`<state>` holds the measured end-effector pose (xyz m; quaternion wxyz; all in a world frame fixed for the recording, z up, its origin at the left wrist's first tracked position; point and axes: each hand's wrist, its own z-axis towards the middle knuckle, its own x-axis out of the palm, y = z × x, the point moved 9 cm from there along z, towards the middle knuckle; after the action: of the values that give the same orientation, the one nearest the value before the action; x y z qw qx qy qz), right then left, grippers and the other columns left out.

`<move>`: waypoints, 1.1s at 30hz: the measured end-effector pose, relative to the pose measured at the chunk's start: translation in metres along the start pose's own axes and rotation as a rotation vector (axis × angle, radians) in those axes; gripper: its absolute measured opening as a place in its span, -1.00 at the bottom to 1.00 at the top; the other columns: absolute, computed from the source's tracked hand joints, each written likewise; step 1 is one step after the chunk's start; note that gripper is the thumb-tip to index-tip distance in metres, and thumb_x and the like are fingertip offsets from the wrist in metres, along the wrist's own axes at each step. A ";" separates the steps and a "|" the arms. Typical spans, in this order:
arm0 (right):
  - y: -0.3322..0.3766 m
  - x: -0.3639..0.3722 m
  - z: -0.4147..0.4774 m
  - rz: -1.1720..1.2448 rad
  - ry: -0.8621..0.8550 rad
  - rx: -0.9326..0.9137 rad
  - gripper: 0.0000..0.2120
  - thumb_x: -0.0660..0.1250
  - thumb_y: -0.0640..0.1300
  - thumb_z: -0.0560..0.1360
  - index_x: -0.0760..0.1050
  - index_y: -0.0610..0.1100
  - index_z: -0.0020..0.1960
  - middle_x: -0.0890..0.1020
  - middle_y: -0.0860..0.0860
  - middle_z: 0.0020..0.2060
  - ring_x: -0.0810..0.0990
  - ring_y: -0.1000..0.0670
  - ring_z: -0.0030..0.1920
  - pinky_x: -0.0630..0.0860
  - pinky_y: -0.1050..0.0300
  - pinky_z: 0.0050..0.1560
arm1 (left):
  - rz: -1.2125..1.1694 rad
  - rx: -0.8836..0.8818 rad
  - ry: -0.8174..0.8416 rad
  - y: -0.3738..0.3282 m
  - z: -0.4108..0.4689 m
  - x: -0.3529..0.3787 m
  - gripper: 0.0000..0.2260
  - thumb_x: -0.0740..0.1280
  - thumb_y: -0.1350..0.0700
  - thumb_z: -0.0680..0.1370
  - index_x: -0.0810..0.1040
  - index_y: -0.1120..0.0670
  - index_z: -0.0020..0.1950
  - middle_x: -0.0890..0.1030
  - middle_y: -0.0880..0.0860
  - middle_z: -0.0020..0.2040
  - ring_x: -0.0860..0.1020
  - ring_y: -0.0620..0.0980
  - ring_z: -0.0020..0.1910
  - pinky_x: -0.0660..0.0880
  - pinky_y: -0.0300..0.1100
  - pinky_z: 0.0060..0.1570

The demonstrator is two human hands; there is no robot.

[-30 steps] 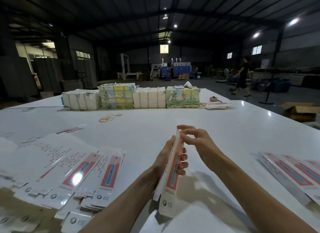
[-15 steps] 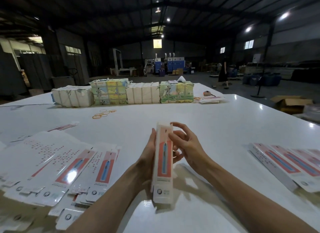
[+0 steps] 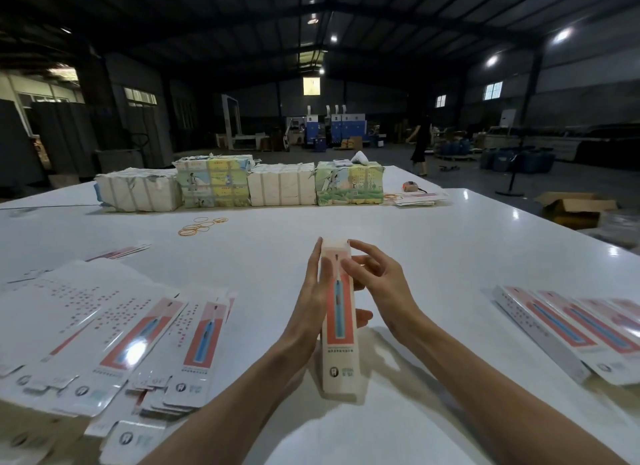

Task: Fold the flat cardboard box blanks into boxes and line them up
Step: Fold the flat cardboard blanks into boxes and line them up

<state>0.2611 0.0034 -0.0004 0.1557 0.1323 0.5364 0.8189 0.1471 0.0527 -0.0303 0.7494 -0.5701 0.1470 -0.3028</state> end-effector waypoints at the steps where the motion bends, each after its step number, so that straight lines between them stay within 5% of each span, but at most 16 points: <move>1: 0.000 -0.001 0.000 -0.005 -0.002 0.000 -0.60 0.45 0.02 0.57 0.55 0.05 0.39 0.75 0.04 -0.02 0.76 -0.02 0.00 0.67 0.19 -0.09 | 0.047 0.007 0.003 -0.003 -0.002 0.002 -0.42 0.36 -0.35 0.53 0.16 -0.59 0.47 0.54 -0.16 0.37 0.72 0.03 0.15 0.71 0.02 -0.11; 5: -0.002 0.002 0.001 -0.039 0.029 0.013 -0.52 0.43 0.11 0.53 0.52 0.12 0.44 0.72 0.07 0.10 0.74 -0.01 0.10 0.72 0.04 0.05 | 0.154 0.025 -0.004 -0.001 0.001 -0.001 -0.08 0.59 -0.09 0.38 0.09 -0.39 0.57 0.48 -0.09 0.39 0.69 0.12 0.17 0.71 -0.05 -0.05; 12: -0.009 0.008 0.000 -0.123 0.123 0.013 -0.68 0.53 0.01 0.54 0.59 0.00 0.26 0.73 0.00 0.00 0.75 -0.05 0.05 0.71 0.06 0.05 | 0.072 -0.078 0.027 0.008 -0.002 -0.002 -0.26 0.54 0.15 0.39 0.25 -0.41 0.32 0.59 0.15 0.15 0.76 0.08 -0.07 0.68 -0.13 -0.23; 16: -0.014 0.005 0.001 -0.149 0.150 0.042 -0.78 0.47 0.05 0.59 0.60 -0.04 0.15 0.73 -0.02 -0.08 0.75 -0.04 -0.01 0.67 0.16 -0.02 | -0.069 -0.190 0.126 0.020 -0.003 0.003 -0.30 0.48 0.30 0.44 0.31 -0.30 0.38 0.66 0.20 0.13 0.75 0.28 -0.02 0.70 0.01 -0.15; 21: -0.020 -0.016 0.011 -0.028 -0.014 0.106 -0.79 0.28 0.04 0.70 0.51 0.01 0.29 0.75 -0.06 -0.04 0.76 -0.07 -0.01 0.69 0.09 0.00 | 0.016 -0.220 0.178 0.023 -0.004 0.005 -0.27 0.54 0.21 0.46 0.26 -0.31 0.42 0.68 0.10 0.19 0.74 0.30 0.00 0.70 0.01 -0.10; 33: -0.021 -0.023 0.014 -0.076 0.048 0.086 -0.84 0.36 -0.16 0.66 0.66 -0.12 0.20 0.78 -0.08 -0.04 0.78 -0.12 0.00 0.72 0.01 -0.01 | 0.141 -0.235 0.229 0.021 -0.007 0.006 -0.27 0.56 0.16 0.48 0.23 -0.24 0.47 0.67 0.06 0.16 0.75 0.26 -0.02 0.70 -0.01 -0.10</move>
<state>0.2894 0.0138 -0.0159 0.1678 0.0986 0.5794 0.7915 0.1541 0.0467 -0.0519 0.6752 -0.6039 0.3054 -0.2935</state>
